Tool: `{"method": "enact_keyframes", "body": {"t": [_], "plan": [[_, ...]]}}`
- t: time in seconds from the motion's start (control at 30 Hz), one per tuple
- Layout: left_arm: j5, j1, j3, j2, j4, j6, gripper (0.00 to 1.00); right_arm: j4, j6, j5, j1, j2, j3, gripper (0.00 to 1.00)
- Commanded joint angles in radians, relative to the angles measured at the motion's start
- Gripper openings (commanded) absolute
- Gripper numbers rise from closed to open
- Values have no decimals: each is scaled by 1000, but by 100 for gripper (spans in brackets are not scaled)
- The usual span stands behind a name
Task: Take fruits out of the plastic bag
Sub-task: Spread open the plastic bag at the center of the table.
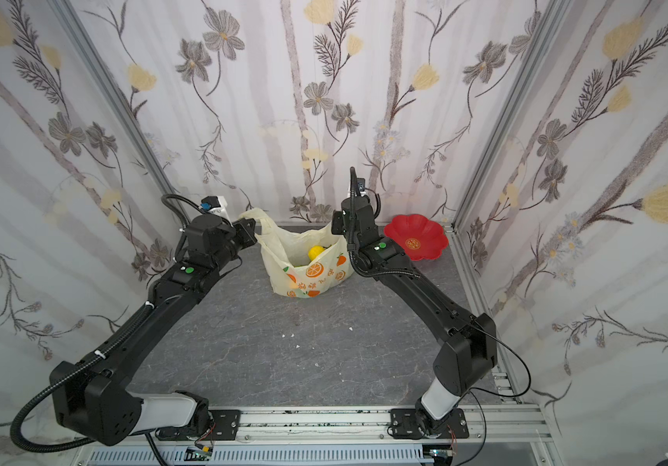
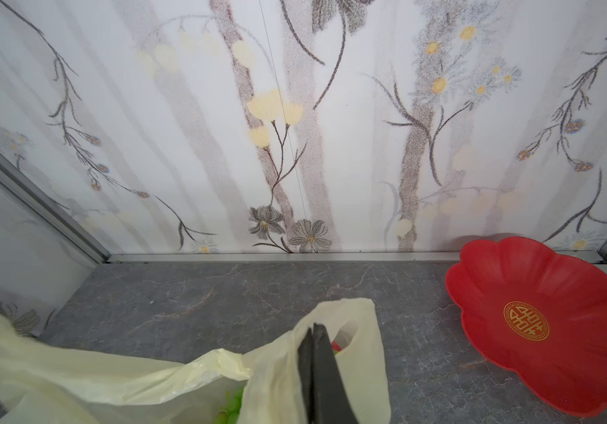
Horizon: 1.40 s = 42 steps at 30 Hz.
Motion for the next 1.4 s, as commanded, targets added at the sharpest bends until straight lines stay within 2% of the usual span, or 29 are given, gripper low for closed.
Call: {"method": "enact_keyframes", "body": {"t": [0.0,0.13,0.3,0.4,0.5,0.57,0.7,0.8,0.9,1.0,1.2,1.37], "plan": [[85,24,115,43,30,-39,0,52,66,-124,-4,-64,-31,0],[73,26,87,19,31,-35,0,105,118,-187,-9,-163,-168,0],[32,31,-185,-66,61,-70,0,235,219,-242,-20,-290,-455,0],[46,76,-360,-104,109,-109,0,334,254,-258,-27,-334,-629,0],[86,124,-482,-124,147,-142,0,367,271,-260,-30,-347,-733,0],[89,129,-507,-148,147,-127,2,361,279,-262,-33,-352,-765,0],[116,126,-502,-182,143,-109,19,387,273,-307,-31,-363,-781,0],[136,106,-484,-209,121,-99,40,388,260,-323,-28,-373,-768,0],[49,46,-435,-253,2,-53,57,375,240,-322,-21,-390,-753,0],[-72,-22,-377,-312,-146,-10,69,357,220,-319,-10,-403,-738,0],[-327,-209,-243,-357,-385,48,72,328,193,-306,10,-406,-706,0],[-389,-386,-121,-317,-466,43,69,315,183,-287,22,-406,-685,0]]}}
